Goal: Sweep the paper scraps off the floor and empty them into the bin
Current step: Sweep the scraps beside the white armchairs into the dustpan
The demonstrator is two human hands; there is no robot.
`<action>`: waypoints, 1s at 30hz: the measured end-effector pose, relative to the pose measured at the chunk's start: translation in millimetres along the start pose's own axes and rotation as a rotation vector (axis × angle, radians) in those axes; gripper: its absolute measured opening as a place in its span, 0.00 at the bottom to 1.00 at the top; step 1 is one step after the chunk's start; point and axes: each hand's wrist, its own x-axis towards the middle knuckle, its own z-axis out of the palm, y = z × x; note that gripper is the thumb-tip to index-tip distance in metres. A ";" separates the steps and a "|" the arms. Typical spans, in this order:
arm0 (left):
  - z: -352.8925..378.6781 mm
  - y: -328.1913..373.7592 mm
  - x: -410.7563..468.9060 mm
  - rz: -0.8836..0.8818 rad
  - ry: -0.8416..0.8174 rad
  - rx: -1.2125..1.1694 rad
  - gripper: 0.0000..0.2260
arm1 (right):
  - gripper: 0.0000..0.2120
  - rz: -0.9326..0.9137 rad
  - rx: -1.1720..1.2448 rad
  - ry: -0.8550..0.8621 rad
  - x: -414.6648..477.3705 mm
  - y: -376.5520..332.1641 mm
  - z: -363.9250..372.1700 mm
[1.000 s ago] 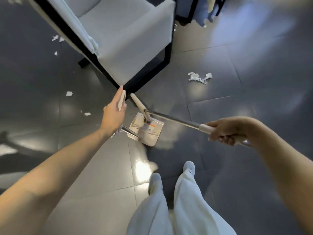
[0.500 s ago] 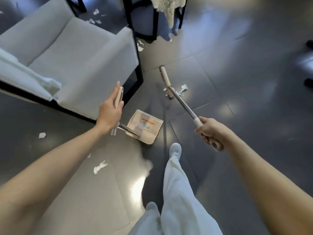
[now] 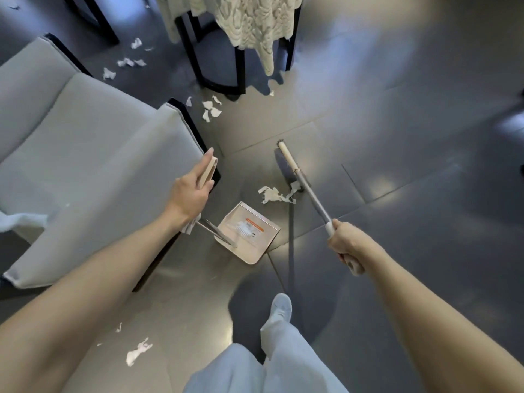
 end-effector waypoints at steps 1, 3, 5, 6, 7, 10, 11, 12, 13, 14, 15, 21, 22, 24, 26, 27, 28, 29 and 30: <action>1.8 0.3 6.2 -0.008 0.010 -0.004 0.29 | 0.18 0.001 -0.018 -0.050 -0.9 -3.4 1.4; 6.0 2.8 15.1 -0.012 0.019 -0.002 0.29 | 0.23 -0.001 -0.065 -0.146 -9.0 -8.6 5.5; 9.0 6.4 21.0 -0.006 0.006 -0.022 0.29 | 0.22 -0.001 -0.100 -0.235 -23.8 -11.5 8.4; 9.7 7.7 23.7 0.002 -0.001 -0.032 0.29 | 0.21 0.014 -0.067 -0.289 -32.5 -12.9 8.6; 10.3 8.3 24.9 0.013 -0.011 -0.038 0.29 | 0.21 0.034 -0.014 -0.343 -41.0 -13.7 7.3; 7.3 4.8 19.1 0.024 -0.032 -0.081 0.29 | 0.24 0.087 0.114 -0.418 -71.1 -11.8 -2.1; 3.9 1.6 14.0 0.030 -0.032 -0.086 0.29 | 0.25 0.091 0.143 -0.423 -82.1 -9.2 -4.9; -1.1 -3.0 6.8 0.036 -0.033 -0.083 0.29 | 0.25 0.089 0.162 -0.418 -94.7 -6.2 -5.2; -7.4 -8.9 -1.5 0.045 -0.033 -0.077 0.28 | 0.24 0.087 0.174 -0.406 -108.5 -3.7 -3.6; -14.9 -15.9 -10.5 0.059 -0.036 -0.067 0.28 | 0.24 0.085 0.194 -0.393 -123.0 -0.9 1.1; -23.6 -23.5 -20.7 0.079 -0.045 -0.057 0.28 | 0.23 0.092 0.229 -0.380 -137.7 2.2 9.9; -72.2 -50.6 -87.2 0.166 -0.071 -0.073 0.29 | 0.25 0.103 0.389 -0.278 -208.9 6.5 80.7; -79.6 -53.9 -100.7 0.184 -0.070 -0.086 0.29 | 0.26 0.104 0.410 -0.269 -219.6 6.8 90.5; -92.9 -60.6 -126.6 0.202 -0.065 -0.102 0.28 | 0.27 0.113 0.464 -0.258 -240.5 11.7 107.8; -103.9 -67.7 -152.9 0.210 -0.076 -0.122 0.28 | 0.29 0.123 0.505 -0.245 -259.9 18.0 124.8; -108.9 -71.5 -167.1 0.209 -0.084 -0.125 0.28 | 0.30 0.129 0.516 -0.237 -269.0 21.3 133.7; -114.2 -75.5 -182.3 0.208 -0.082 -0.122 0.28 | 0.31 0.130 0.525 -0.227 -277.5 23.9 143.2; -119.5 -80.9 -198.0 0.207 -0.071 -0.116 0.28 | 0.31 0.126 0.535 -0.218 -285.5 26.3 153.7; -124.5 -87.4 -214.2 0.206 -0.059 -0.107 0.28 | 0.31 0.119 0.546 -0.213 -292.9 29.2 165.4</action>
